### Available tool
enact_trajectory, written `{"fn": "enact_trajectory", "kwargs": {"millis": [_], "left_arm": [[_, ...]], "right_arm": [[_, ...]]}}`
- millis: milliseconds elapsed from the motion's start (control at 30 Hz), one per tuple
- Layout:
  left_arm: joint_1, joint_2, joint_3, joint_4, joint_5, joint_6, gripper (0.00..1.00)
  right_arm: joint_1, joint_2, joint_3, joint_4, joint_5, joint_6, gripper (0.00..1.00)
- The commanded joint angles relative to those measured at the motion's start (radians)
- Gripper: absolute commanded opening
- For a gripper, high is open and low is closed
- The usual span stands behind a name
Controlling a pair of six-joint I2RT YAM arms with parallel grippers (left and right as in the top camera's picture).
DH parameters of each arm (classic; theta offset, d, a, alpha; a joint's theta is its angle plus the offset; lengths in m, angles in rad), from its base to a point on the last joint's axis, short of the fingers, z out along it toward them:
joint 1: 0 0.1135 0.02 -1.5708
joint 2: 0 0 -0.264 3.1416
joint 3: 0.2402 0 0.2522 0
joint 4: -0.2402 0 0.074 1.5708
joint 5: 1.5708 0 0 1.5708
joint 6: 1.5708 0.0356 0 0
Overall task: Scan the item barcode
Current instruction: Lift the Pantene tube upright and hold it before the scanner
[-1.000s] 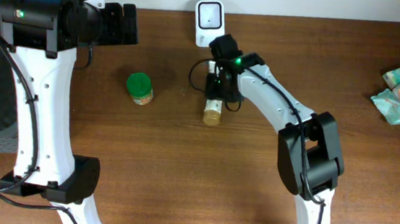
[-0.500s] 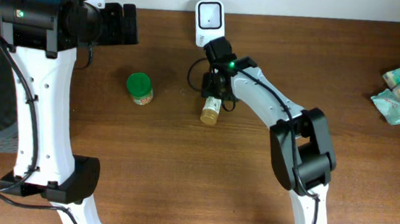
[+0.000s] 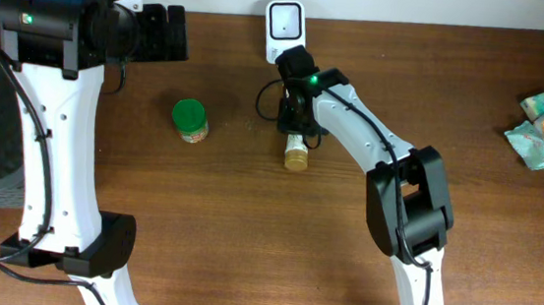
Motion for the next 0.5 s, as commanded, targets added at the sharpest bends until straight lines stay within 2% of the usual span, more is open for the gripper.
{"fn": "enact_trajectory", "kwargs": {"millis": [0, 333, 467], "left_arm": [[0.001, -0.013, 0.008, -0.001, -0.003, 0.016, 0.99], [0.001, -0.013, 0.008, -0.001, -0.003, 0.016, 0.99], [0.001, -0.013, 0.008, -0.001, -0.003, 0.016, 0.99]], "right_arm": [[0.004, -0.018, 0.006, -0.013, 0.011, -0.008, 0.04], [0.005, -0.086, 0.07, 0.031, 0.001, -0.232, 0.04], [0.005, -0.086, 0.222, 0.029, 0.009, -0.255, 0.04]]}}
